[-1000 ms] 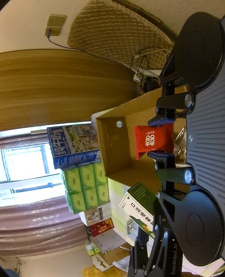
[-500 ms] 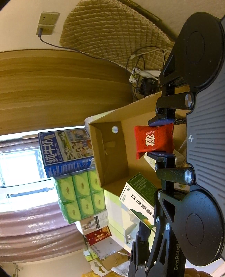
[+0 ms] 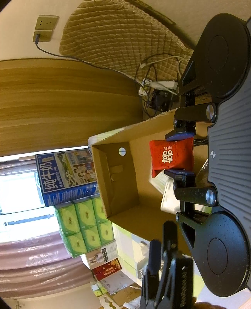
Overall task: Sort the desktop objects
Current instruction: 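Carry the spray box and red packet into the cardboard box and open both tools, then move both tools back over the table toward the white plug adapter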
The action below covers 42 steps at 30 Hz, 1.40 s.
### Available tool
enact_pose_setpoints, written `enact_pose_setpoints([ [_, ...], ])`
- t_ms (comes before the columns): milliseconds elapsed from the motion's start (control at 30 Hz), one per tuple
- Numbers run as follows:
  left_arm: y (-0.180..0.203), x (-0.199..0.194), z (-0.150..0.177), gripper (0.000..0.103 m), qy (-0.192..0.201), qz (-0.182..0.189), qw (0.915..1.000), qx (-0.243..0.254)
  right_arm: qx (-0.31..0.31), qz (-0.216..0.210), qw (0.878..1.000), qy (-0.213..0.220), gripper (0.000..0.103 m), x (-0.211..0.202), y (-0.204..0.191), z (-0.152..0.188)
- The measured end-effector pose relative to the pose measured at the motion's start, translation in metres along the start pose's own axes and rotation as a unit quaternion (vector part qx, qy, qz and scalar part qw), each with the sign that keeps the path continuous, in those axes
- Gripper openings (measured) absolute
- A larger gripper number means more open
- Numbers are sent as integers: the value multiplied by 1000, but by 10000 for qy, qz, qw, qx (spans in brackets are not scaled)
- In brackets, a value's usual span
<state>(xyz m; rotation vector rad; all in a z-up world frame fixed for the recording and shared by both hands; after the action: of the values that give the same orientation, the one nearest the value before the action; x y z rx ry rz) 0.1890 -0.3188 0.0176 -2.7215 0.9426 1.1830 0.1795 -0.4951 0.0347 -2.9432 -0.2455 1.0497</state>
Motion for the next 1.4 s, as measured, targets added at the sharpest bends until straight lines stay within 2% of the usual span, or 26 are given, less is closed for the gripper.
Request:
enact_pose_setpoints([
  [433,-22,-17,8,52,18,-159,9998,-143,-6,-180,9998,25,28,2,-15,-3],
  [467,-23,-18,10,52,14,-165,9997,-160,33,-242,9997,38,34,3,-16,-4],
  [500,-25,-19,11,52,10,-166,9997,-178,94,-267,9996,50,54,3,-16,-6],
  [567,-27,-21,13,52,6,-182,9996,-199,206,-224,9994,158,71,1,-14,-7],
  [800,-39,-36,21,55,32,-272,9992,-283,194,-171,9993,257,71,-16,-16,-10],
  [1100,-49,-80,34,59,195,-482,9980,-350,223,-215,9986,434,71,-52,-34,-11],
  [1167,-52,-92,38,66,220,-568,9975,-348,196,-277,9983,472,71,-60,-43,-12],
  [1333,-63,-122,50,72,314,-769,9958,-387,40,-417,9976,550,75,-77,-70,-11],
  [1400,-69,-135,57,74,354,-856,9948,-415,-29,-486,9971,579,80,-83,-80,-11],
])
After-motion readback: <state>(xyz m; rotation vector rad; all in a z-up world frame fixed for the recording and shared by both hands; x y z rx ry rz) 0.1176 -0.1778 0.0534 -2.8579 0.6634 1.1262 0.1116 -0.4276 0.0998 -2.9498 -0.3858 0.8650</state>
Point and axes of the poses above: each gripper's, at about its wrist camera, not at the fingertips, and x roughly the way its jaws point, y to its right, z to its underside, the point moved 3 cm from there along x, roughly the way its jaws point, and after that the axes turned 6 degrees about -x, right-handed, at the moved point
